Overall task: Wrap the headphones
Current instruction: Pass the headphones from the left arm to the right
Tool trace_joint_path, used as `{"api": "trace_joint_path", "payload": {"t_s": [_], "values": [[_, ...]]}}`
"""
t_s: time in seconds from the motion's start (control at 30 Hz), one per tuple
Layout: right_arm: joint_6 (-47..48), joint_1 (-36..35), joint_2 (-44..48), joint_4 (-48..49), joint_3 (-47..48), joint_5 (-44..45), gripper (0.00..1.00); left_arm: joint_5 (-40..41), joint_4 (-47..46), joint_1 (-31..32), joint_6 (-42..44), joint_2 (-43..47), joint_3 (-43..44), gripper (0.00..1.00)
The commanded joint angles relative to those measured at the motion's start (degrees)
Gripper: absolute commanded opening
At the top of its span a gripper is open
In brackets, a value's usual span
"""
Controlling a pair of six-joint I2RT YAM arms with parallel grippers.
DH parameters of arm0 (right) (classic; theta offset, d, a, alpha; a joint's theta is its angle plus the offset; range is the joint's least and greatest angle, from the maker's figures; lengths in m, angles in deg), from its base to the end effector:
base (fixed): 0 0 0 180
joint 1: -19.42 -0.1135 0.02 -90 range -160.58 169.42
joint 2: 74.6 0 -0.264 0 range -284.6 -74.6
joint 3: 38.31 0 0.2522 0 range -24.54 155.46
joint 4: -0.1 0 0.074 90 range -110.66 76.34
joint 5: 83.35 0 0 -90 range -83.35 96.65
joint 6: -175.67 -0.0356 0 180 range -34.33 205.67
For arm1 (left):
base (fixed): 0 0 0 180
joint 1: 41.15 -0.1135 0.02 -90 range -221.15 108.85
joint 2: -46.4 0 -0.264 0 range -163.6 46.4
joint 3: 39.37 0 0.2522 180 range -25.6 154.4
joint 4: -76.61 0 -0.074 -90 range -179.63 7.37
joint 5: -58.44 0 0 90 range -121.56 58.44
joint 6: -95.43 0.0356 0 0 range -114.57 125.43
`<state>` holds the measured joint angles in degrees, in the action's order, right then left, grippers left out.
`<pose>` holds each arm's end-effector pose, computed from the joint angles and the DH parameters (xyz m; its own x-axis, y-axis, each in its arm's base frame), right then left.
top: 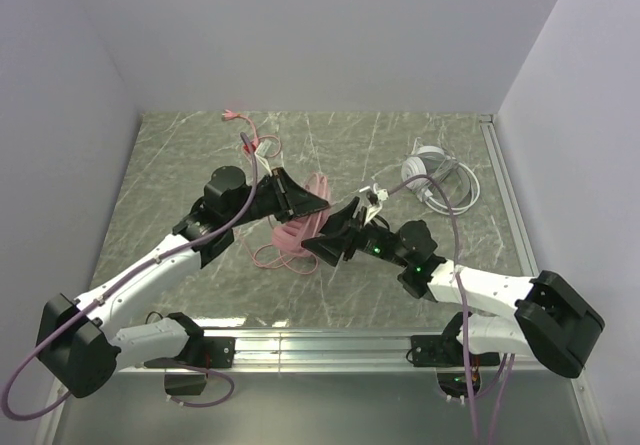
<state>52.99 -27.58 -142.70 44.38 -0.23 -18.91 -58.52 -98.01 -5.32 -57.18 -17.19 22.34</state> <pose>0.1543 0.1880 0.2584 -0.3688 0.3187 -0.8731 -0.8861 0.1632 0.4339 0.2010 -0.1650 0.3283 -0.8342 -0.3738 -0.4055 0.3168 0.2770 -0.9071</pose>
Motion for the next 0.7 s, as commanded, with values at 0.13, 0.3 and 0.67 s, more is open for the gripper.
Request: {"api": "trace_joint_path", "payload": {"t_s": [0.13, 0.3, 0.67], "values": [[0.7, -0.63, -2.3, 3.48, 4.86, -0.72, 0.52, -4.68, -12.61, -0.06, -3.48, 0.49, -1.88, 0.0], [0.26, -0.72, -3.18, 4.63, 4.78, -0.98, 0.25, -6.0, -16.05, -0.06, -5.51, 0.31, -4.43, 0.0], [4.38, -0.72, 6.03, -14.61, 4.52, 4.73, 0.0, -0.28, 6.61, -7.42, 9.77, 2.15, 0.31, 0.79]]}}
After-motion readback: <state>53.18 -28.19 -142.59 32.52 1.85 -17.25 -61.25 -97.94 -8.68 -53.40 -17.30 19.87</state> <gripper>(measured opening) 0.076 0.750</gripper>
